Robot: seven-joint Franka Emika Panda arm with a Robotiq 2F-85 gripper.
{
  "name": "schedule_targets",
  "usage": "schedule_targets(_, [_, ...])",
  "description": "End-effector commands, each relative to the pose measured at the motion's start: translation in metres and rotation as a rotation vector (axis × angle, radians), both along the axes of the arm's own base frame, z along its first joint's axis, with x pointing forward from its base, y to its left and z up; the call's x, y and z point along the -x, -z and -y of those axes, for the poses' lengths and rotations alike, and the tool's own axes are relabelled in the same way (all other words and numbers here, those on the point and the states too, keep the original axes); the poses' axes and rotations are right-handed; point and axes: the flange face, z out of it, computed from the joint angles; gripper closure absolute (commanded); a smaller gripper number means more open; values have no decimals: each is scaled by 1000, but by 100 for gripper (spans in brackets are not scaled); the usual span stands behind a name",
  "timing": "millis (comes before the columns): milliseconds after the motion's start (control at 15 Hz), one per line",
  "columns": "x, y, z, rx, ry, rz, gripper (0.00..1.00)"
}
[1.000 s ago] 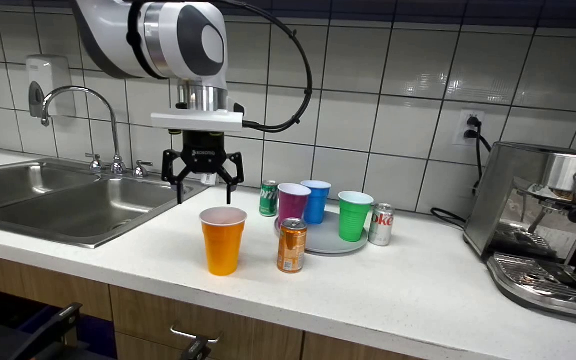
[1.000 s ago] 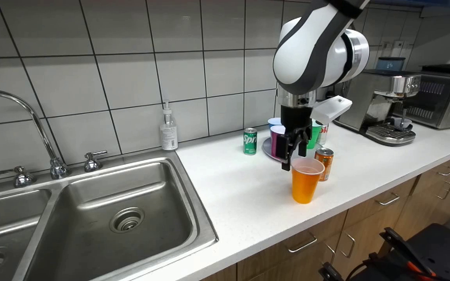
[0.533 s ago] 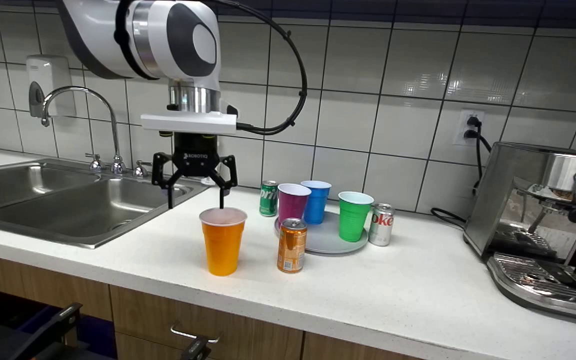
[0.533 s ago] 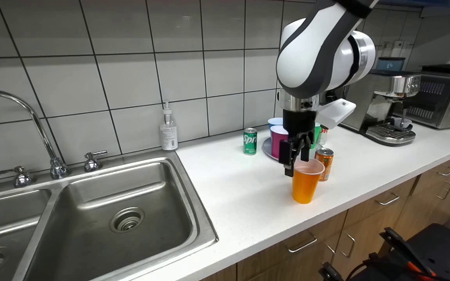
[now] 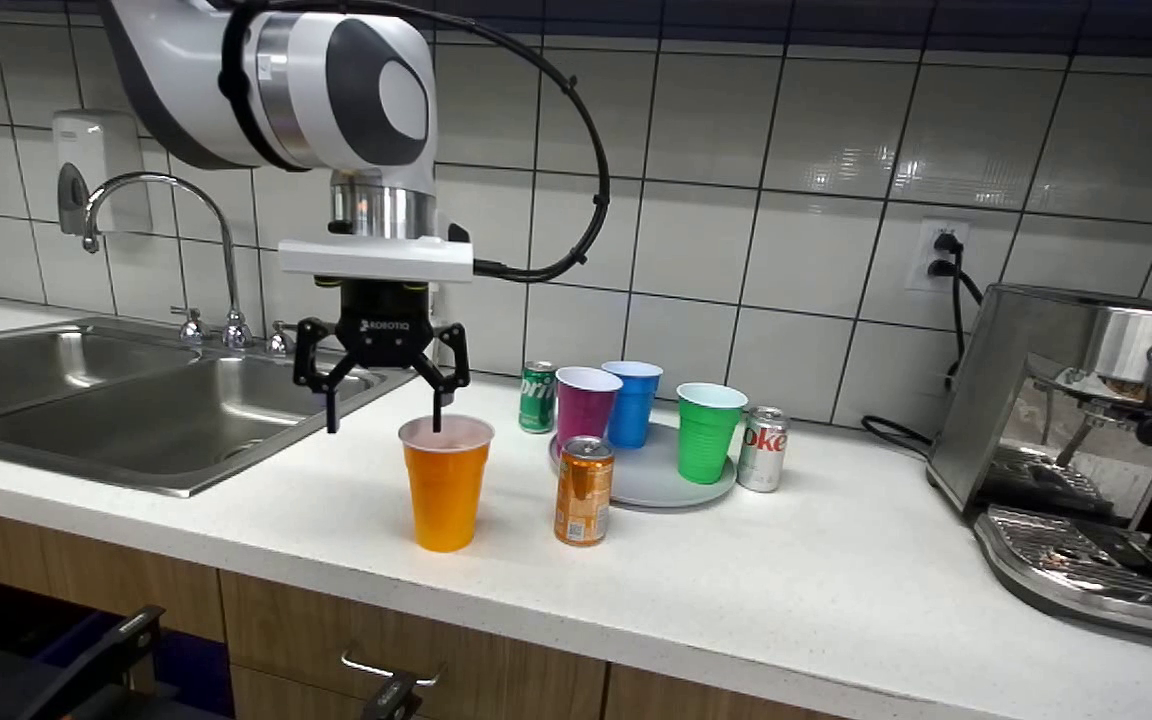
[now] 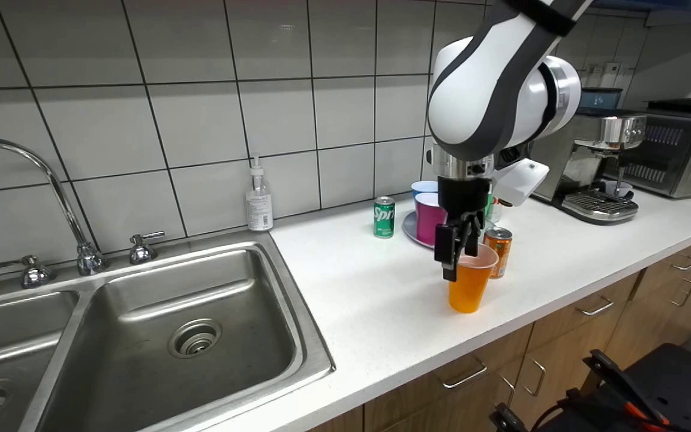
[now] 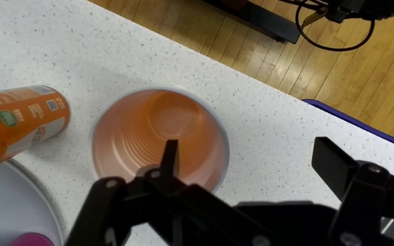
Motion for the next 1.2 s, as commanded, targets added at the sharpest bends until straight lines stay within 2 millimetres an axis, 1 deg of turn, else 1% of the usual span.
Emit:
schedule_targets(0, [1,4,2,-18,-30,15,0])
schedule_targets(400, [3,14,4,-18,-27,0,0])
schedule_targets(467, [3,16,4,-17,-28,-1,11])
schedule_targets(533, [3,17,4,-14,-30,0,28])
schedule_targets(600, [3,17,4,-12,-32,2,34])
schedule_targets(667, [3,17,4,-11,-33,3,44])
schedule_targets(800, [3,17,4,-10,-35,2,60])
schedule_targets(1133, [3,17,7,-7,-26,2,97])
